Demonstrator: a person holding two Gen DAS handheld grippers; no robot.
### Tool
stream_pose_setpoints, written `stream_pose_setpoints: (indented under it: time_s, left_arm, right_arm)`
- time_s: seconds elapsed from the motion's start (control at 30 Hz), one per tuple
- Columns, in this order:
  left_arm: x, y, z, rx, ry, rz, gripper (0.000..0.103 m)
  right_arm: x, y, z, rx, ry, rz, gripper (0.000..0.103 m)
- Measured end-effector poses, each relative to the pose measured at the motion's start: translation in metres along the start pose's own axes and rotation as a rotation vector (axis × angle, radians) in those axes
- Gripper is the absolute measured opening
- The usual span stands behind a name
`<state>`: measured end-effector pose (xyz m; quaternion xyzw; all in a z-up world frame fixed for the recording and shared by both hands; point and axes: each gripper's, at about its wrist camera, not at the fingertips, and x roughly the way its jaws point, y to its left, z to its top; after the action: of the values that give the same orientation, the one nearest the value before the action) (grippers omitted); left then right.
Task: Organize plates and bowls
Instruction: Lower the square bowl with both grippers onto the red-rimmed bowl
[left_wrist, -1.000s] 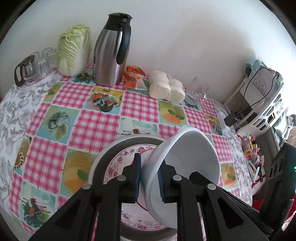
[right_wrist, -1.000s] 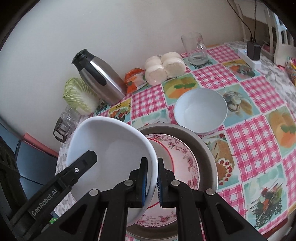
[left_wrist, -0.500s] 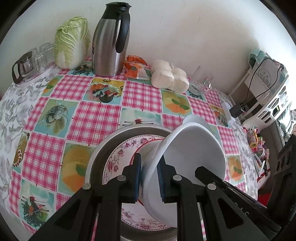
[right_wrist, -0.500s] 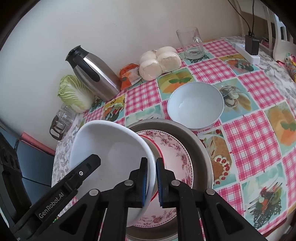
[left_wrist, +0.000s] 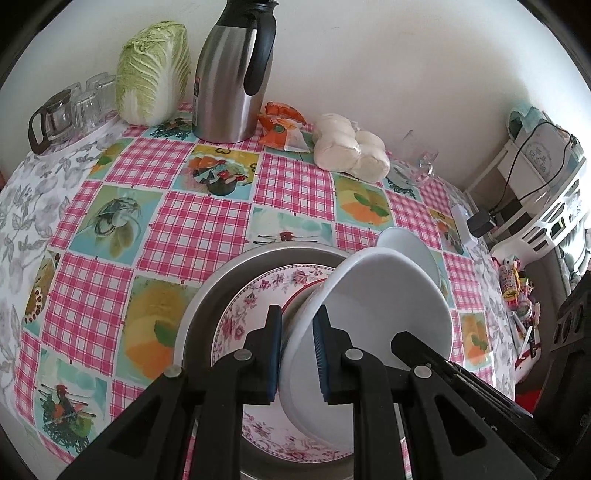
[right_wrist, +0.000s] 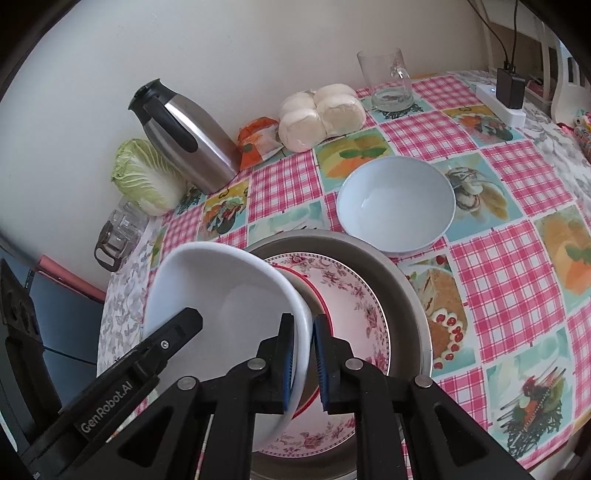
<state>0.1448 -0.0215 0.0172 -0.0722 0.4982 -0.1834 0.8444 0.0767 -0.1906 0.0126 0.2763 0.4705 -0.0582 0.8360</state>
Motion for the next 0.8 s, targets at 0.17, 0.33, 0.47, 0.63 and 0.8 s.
stream_pose_setpoints:
  time_s: [0.17, 0.33, 0.47, 0.63, 0.8]
  left_arm:
    - [0.0012, 0.0018, 0.0005, -0.014, -0.001, -0.004, 0.017]
    - [0.0022, 0.0028, 0.0003, -0.023, 0.001, -0.005, 0.017]
    - [0.0038, 0.0033, -0.0006, -0.027, 0.008, -0.002, 0.017]
    - [0.0034, 0.0038, -0.0006, -0.029, 0.006, -0.001, 0.017]
    - [-0.0036, 0.0028, 0.0011, -0.028, -0.013, -0.002, 0.017]
  right_arm:
    - [-0.0018, 0.0031, 0.0022, -0.022, -0.015, -0.008, 0.014]
    - [-0.0010, 0.0013, 0.0044, -0.016, -0.013, 0.001, 0.015]
    - [-0.0025, 0.0014, 0.0048, -0.016, -0.016, 0.003, 0.016]
    - [-0.0036, -0.0002, 0.0058, -0.011, -0.016, 0.012, 0.017]
    - [-0.0045, 0.0011, 0.0058, -0.015, -0.015, 0.005, 0.017]
